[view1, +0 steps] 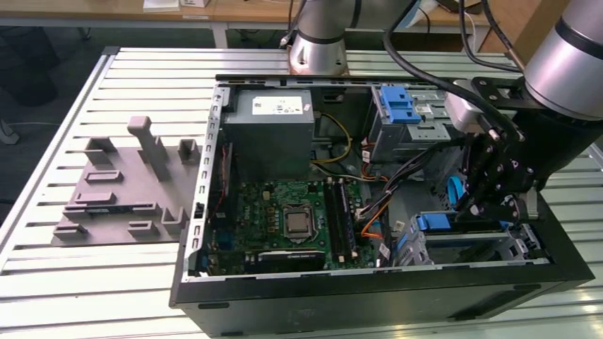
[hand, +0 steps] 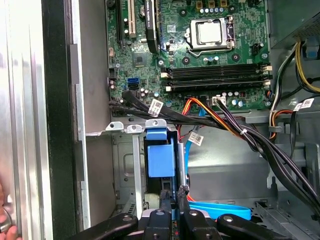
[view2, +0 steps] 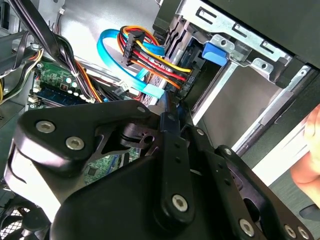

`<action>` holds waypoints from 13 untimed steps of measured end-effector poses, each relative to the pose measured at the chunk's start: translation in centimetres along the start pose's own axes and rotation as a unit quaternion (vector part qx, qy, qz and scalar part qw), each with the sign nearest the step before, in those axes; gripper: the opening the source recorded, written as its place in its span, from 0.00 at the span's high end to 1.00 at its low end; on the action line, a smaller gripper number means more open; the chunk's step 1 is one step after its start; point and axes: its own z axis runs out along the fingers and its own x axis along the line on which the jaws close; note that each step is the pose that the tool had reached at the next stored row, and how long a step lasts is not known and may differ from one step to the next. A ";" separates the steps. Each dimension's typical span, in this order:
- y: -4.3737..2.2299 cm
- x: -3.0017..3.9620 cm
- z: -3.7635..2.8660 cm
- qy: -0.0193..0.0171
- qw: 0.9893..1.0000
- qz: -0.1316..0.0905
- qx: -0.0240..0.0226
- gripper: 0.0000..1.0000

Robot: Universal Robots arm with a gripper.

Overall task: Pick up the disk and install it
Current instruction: 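Insert the second disk wire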

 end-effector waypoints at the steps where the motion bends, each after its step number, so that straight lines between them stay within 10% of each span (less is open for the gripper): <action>1: 0.00 0.00 0.00 0.000 1.000 0.000 0.000 0.84; 13: -0.03 0.01 -0.33 0.000 1.000 0.000 -0.001 0.76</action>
